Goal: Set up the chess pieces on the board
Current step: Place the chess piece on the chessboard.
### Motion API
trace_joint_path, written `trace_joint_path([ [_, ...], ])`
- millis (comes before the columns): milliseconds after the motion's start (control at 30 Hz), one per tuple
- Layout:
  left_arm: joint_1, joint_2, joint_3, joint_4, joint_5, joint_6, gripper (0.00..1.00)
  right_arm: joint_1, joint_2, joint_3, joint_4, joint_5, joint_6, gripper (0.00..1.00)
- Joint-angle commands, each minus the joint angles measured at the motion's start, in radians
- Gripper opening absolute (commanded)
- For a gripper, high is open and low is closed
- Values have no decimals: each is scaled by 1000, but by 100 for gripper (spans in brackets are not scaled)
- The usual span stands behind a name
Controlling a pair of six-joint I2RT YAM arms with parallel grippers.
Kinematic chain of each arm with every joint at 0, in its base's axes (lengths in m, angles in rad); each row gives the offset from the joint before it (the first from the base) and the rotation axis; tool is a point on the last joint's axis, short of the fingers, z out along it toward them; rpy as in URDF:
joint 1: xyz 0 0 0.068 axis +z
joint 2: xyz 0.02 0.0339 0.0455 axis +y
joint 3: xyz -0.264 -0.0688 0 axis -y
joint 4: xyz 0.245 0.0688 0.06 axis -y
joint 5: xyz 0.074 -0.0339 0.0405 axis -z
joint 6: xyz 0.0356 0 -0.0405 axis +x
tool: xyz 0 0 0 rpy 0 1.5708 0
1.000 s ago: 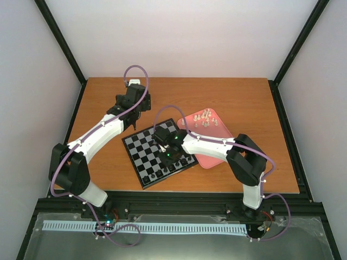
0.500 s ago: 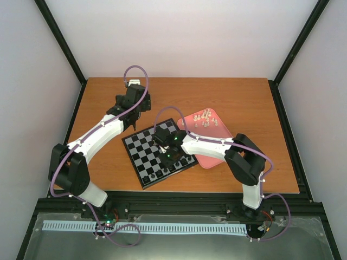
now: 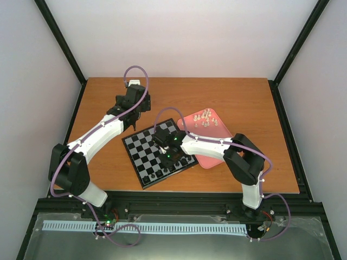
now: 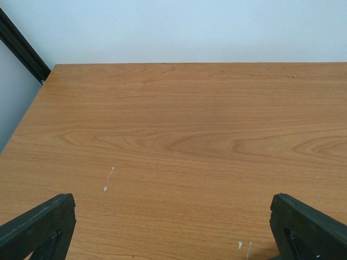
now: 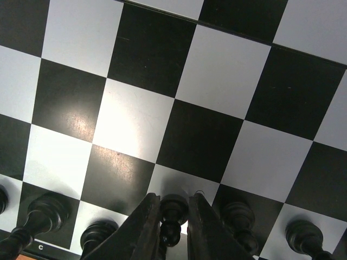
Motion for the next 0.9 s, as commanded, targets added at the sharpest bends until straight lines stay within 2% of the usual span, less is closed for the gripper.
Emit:
trace_joint_path([
  [0,-8,-29,7,16,-4,6,100,9,6,8,1,13,-1,17],
  [600,-9,-45,4,16,-6,9,100,8,-81,51,-35,55,-12,22],
  [667,-9,-43,6,15,-5,7,100,5,-106,46,-35,83,-5,25],
  [867,-9,-42,6,15,-3,6,100,-72,-193,-3,-18,151,11,28],
])
